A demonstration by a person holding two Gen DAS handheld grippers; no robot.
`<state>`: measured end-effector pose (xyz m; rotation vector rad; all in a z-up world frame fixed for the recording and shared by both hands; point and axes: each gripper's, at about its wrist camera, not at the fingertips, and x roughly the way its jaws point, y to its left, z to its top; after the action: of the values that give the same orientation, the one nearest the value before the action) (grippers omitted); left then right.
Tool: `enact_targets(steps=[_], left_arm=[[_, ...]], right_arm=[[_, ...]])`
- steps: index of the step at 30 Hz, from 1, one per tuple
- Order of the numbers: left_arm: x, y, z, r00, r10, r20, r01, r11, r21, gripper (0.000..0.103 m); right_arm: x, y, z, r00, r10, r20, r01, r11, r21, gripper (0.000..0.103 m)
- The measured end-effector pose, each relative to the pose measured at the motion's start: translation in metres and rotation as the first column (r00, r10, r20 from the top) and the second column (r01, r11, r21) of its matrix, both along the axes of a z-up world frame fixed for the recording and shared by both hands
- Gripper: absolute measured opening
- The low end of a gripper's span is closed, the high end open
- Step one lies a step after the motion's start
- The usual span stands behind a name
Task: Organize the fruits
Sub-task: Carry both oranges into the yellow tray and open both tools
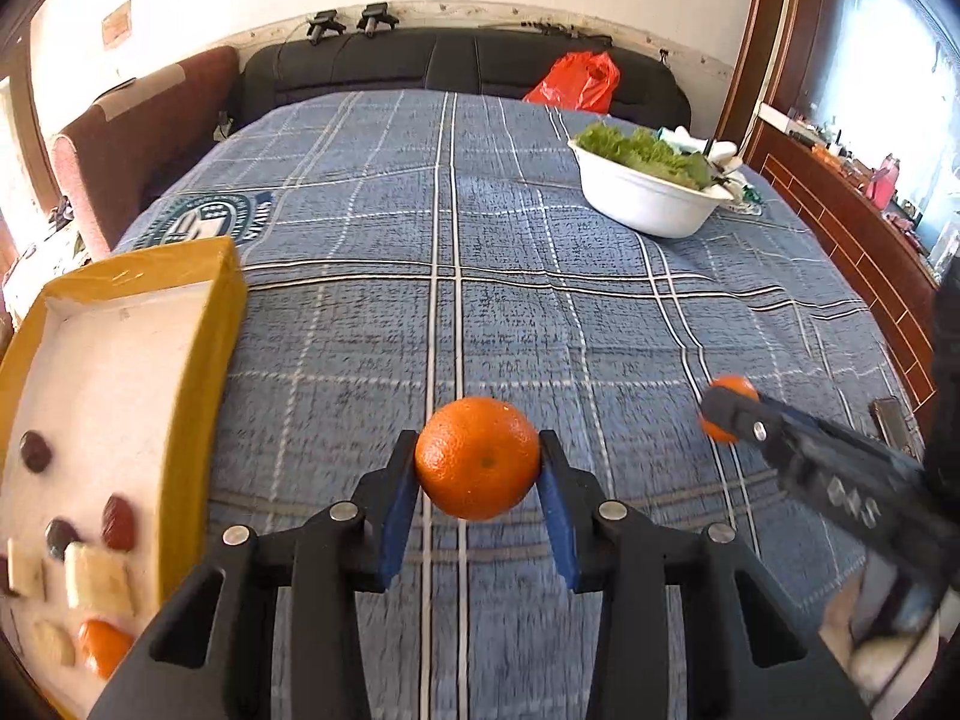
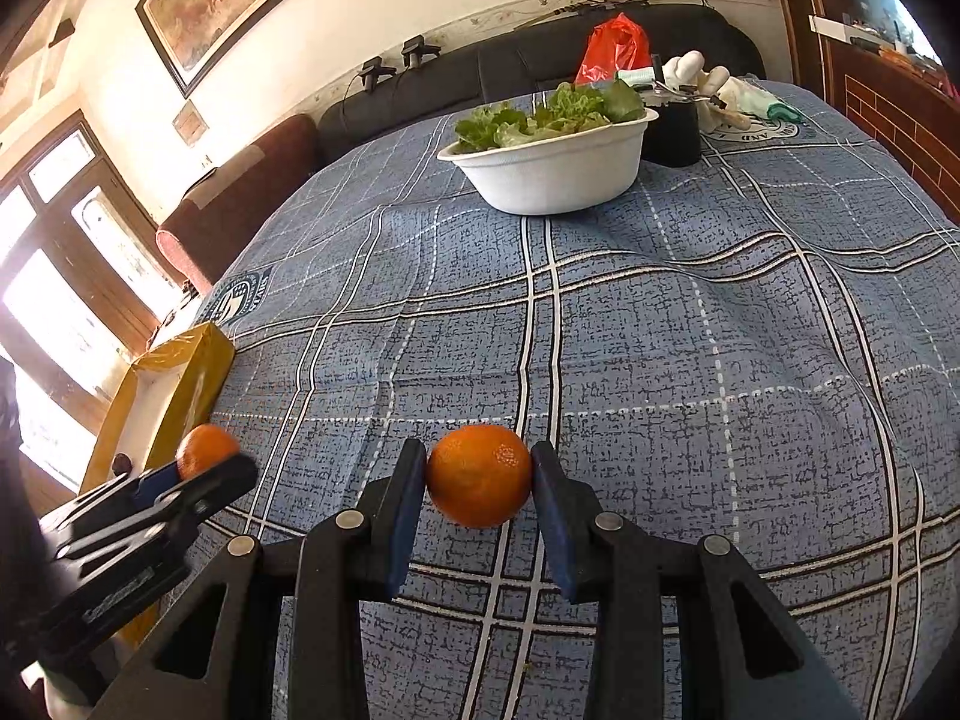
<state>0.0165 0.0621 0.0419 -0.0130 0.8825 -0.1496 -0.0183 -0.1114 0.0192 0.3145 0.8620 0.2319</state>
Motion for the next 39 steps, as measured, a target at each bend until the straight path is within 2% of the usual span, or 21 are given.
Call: enact_targets(steps=[7,12,18,20,27,32,39], left_arm=[[-0.038,0.029,0.012,0.999,0.048,0.012,-0.047,0.995,-0.084,0.037],[-0.070,0.067,0.021,0.990,0.136,0.032,-0.129,0.979,-0.158,0.037],[-0.099,0.107,0.026,0.972,0.227,0.056,-0.213,0.959,-0.189,0.037],[-0.105,0.118,0.026,0.966,0.252,0.057,-0.238,0.954,-0.185,0.037],[-0.122,0.142,0.023,0.950,0.306,0.069,-0.292,0.943,-0.162,0.037],[-0.134,0.154,0.025,0.939,0.330,0.099,-0.317,0.939,-0.131,0.037],[-0.143,0.172,0.023,0.931,0.353,0.097,-0.338,0.931,-0.139,0.037]], right_arm=[[-0.002,-0.006,0.002,0.999,-0.021,0.031,0.021,1.000,0.011,0.039],[-0.003,-0.010,0.000,0.997,-0.058,0.042,0.058,0.998,0.011,0.039],[-0.011,0.002,0.004,0.995,-0.089,0.051,0.093,0.991,-0.099,0.039],[-0.021,0.007,0.008,0.995,-0.083,0.049,0.088,0.991,-0.101,0.039],[-0.062,0.043,0.035,0.997,0.006,0.082,0.002,0.994,-0.108,0.039],[-0.081,0.087,0.053,0.988,0.102,0.113,-0.085,0.986,-0.142,0.039],[-0.095,0.144,0.059,0.966,0.230,0.121,-0.210,0.965,-0.160,0.040]])
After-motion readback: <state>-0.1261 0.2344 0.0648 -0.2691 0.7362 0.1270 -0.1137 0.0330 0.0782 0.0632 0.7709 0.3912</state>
